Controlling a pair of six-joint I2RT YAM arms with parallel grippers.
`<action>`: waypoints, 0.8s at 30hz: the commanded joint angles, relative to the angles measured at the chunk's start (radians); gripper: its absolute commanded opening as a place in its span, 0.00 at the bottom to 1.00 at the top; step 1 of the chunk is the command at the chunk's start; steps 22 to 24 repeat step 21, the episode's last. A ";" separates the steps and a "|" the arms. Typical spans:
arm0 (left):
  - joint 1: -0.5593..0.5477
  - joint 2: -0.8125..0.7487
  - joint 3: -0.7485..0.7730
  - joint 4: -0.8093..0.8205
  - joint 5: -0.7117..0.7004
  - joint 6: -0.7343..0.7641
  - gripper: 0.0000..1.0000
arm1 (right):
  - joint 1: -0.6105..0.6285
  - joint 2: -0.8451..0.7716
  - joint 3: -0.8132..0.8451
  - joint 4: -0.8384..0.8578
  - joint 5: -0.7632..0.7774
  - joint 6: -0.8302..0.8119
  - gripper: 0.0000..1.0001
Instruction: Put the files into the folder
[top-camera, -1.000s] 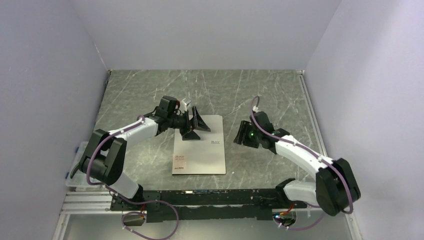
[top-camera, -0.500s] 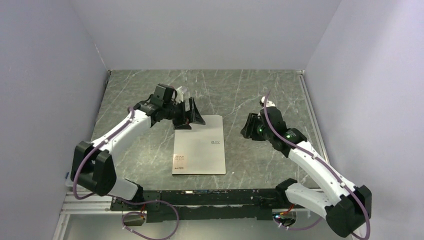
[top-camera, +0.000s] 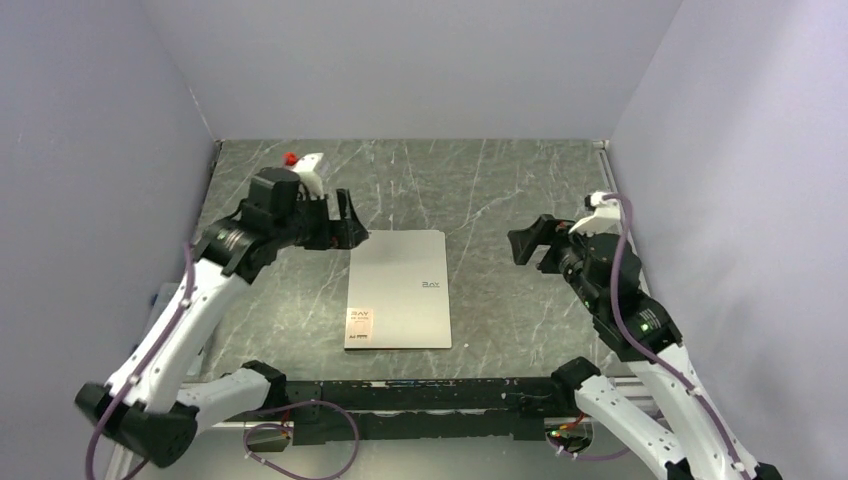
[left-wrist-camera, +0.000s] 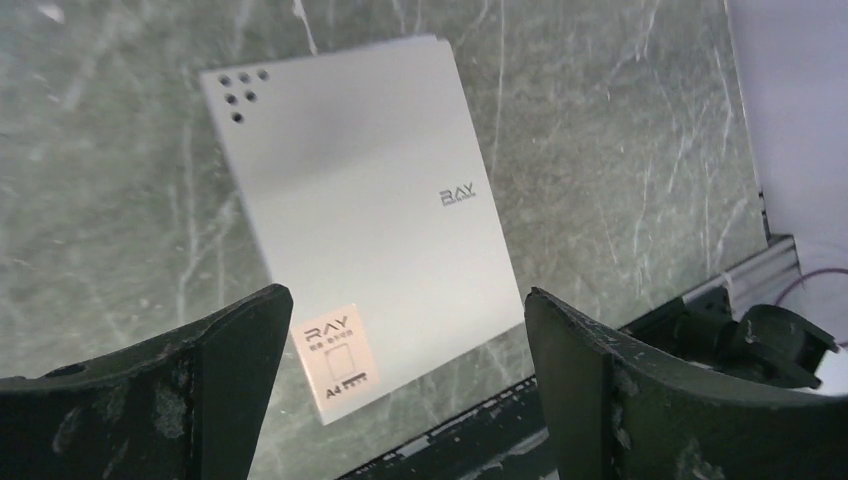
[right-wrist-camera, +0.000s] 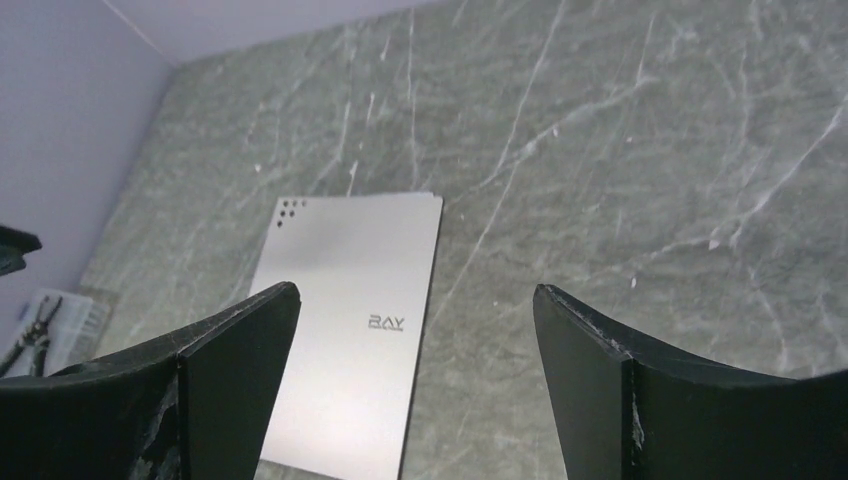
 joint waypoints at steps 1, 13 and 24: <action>-0.003 -0.135 -0.025 -0.008 -0.144 0.070 0.93 | -0.002 -0.034 0.058 0.006 0.059 -0.010 0.93; -0.003 -0.415 -0.162 -0.005 -0.248 0.050 0.93 | -0.003 -0.114 0.073 -0.090 0.084 0.013 1.00; -0.003 -0.459 -0.187 -0.028 -0.245 0.040 0.93 | -0.003 -0.153 0.087 -0.168 0.026 0.014 1.00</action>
